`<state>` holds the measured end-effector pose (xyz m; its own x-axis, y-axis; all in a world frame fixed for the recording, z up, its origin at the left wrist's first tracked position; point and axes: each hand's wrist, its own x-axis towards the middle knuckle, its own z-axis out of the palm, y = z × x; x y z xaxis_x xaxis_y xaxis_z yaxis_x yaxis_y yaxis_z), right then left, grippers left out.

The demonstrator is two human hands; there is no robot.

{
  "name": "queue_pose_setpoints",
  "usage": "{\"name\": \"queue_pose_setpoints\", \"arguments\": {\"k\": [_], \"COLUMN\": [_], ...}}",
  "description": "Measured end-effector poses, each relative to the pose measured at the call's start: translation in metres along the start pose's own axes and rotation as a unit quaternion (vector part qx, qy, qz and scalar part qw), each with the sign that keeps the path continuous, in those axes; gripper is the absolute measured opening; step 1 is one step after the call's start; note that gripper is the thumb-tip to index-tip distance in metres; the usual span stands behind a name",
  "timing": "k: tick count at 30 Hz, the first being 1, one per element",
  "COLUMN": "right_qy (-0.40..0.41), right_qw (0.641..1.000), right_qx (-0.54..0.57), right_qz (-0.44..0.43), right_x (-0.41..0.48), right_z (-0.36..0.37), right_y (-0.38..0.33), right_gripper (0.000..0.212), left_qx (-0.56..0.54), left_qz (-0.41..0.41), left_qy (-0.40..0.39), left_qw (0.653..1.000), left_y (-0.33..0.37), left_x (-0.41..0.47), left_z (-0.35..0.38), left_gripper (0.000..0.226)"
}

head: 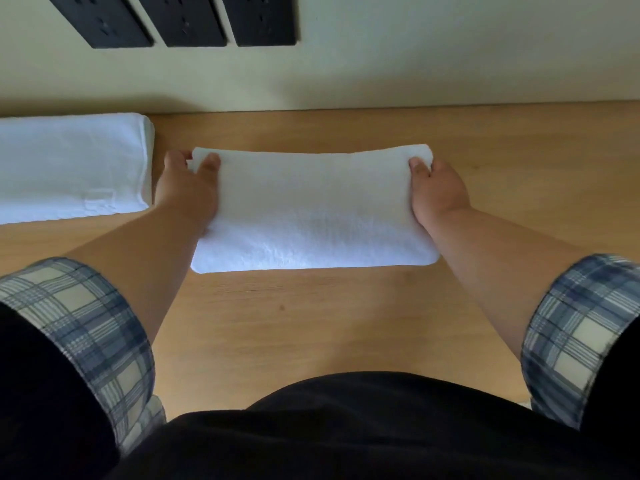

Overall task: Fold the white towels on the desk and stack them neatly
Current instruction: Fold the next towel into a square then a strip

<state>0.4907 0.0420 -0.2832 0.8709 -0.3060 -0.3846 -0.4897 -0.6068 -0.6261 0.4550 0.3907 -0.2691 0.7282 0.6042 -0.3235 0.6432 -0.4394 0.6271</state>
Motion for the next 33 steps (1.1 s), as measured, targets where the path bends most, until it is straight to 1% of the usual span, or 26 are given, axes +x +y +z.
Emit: {"name": "queue_pose_setpoints", "arguments": {"k": [3, 6, 8, 9, 10, 11, 12, 13, 14, 15, 16, 17, 18, 20, 23, 24, 25, 26, 27, 28, 29, 30, 31, 32, 33], "right_qy": [0.009, 0.028, 0.031, 0.032, 0.032, 0.032, 0.03, 0.027, 0.026, 0.027, 0.029, 0.032, 0.035, 0.036, 0.059, 0.088, 0.125, 0.151, 0.151, 0.111, 0.04, -0.033, -0.086, -0.106, -0.102], "right_qw": [0.999, 0.998, 0.998, 0.998, 0.998, 0.997, 0.997, 0.997, 0.997, 0.997, 0.997, 0.997, 0.997, 0.997, 0.998, 0.996, 0.99, 0.98, 0.966, 0.948, 0.924, 0.899, 0.88, 0.87, 0.869], "right_qx": [-0.03, -0.05, -0.056, -0.059, -0.063, -0.067, -0.071, -0.074, -0.075, -0.073, -0.07, -0.066, -0.065, -0.062, -0.022, -0.012, -0.023, -0.049, -0.079, -0.123, -0.18, -0.243, -0.297, -0.333, -0.353], "right_qz": [0.011, 0.006, 0.005, 0.004, 0.001, -0.001, -0.002, -0.001, 0.002, 0.004, 0.005, 0.004, 0.003, 0.009, 0.019, -0.006, -0.055, -0.12, -0.196, -0.274, -0.334, -0.362, -0.361, -0.347, -0.332], "right_x": [0.007, 0.011, 0.012, 0.013, 0.013, 0.013, 0.013, 0.014, 0.015, 0.016, 0.017, 0.016, 0.015, 0.014, 0.01, 0.005, -0.003, -0.014, -0.025, -0.035, -0.044, -0.051, -0.054, -0.052, -0.048], "right_z": [0.011, 0.018, 0.021, 0.022, 0.022, 0.022, 0.022, 0.021, 0.021, 0.021, 0.021, 0.021, 0.022, 0.023, 0.018, 0.016, 0.015, 0.017, 0.021, 0.028, 0.036, 0.044, 0.051, 0.054, 0.056], "right_y": [0.005, 0.006, 0.006, 0.007, 0.007, 0.007, 0.006, 0.006, 0.006, 0.007, 0.007, 0.008, 0.008, 0.007, 0.005, 0.003, -0.001, -0.008, -0.016, -0.023, -0.029, -0.032, -0.032, -0.03, -0.028], "right_gripper": [0.053, 0.052, 0.051, 0.051, 0.051, 0.053, 0.056, 0.058, 0.06, 0.06, 0.061, 0.061, 0.061, 0.063, 0.057, 0.053, 0.052, 0.053, 0.055, 0.057, 0.057, 0.058, 0.059, 0.061, 0.064], "left_qx": [0.017, 0.023, 0.063, 0.106, 0.134, 0.127, 0.1, 0.086, 0.117, 0.188, 0.265, 0.317, 0.34, 0.348, 0.372, 0.378, 0.381, 0.383, 0.382, 0.378, 0.374, 0.372, 0.372, 0.377, 0.385], "left_qz": [-0.014, -0.007, 0.004, 0.04, 0.106, 0.199, 0.3, 0.388, 0.451, 0.49, 0.502, 0.492, 0.475, 0.46, 0.456, 0.452, 0.449, 0.447, 0.447, 0.449, 0.453, 0.457, 0.46, 0.458, 0.446], "left_qy": [0.005, 0.023, 0.04, 0.068, 0.095, 0.101, 0.062, -0.014, -0.098, -0.157, -0.185, -0.189, -0.186, -0.175, -0.169, -0.165, -0.162, -0.16, -0.158, -0.156, -0.153, -0.151, -0.147, -0.141, -0.13], "left_qw": [1.0, 0.999, 0.997, 0.991, 0.981, 0.966, 0.947, 0.918, 0.879, 0.836, 0.803, 0.788, 0.79, 0.798, 0.791, 0.79, 0.792, 0.792, 0.793, 0.794, 0.795, 0.794, 0.793, 0.793, 0.797], "left_y": [-0.008, -0.015, -0.01, -0.005, 0.003, 0.013, 0.023, 0.031, 0.036, 0.037, 0.035, 0.032, 0.03, 0.027, 0.028, 0.027, 0.026, 0.025, 0.025, 0.024, 0.024, 0.024, 0.023, 0.022, 0.021], "left_x": [0.004, -0.001, -0.002, -0.003, -0.007, -0.014, -0.025, -0.036, -0.046, -0.052, -0.054, -0.051, -0.046, -0.036, -0.037, -0.039, -0.04, -0.04, -0.038, -0.038, -0.037, -0.038, -0.04, -0.042, -0.043], "left_z": [0.015, 0.023, 0.023, 0.023, 0.022, 0.024, 0.028, 0.034, 0.041, 0.05, 0.058, 0.063, 0.065, 0.069, 0.075, 0.077, 0.078, 0.078, 0.078, 0.078, 0.078, 0.078, 0.079, 0.079, 0.08], "left_gripper": [0.051, 0.051, 0.048, 0.046, 0.047, 0.05, 0.053, 0.054, 0.053, 0.053, 0.056, 0.059, 0.061, 0.064, 0.066, 0.067, 0.067, 0.067, 0.067, 0.067, 0.067, 0.067, 0.068, 0.069, 0.071]}}
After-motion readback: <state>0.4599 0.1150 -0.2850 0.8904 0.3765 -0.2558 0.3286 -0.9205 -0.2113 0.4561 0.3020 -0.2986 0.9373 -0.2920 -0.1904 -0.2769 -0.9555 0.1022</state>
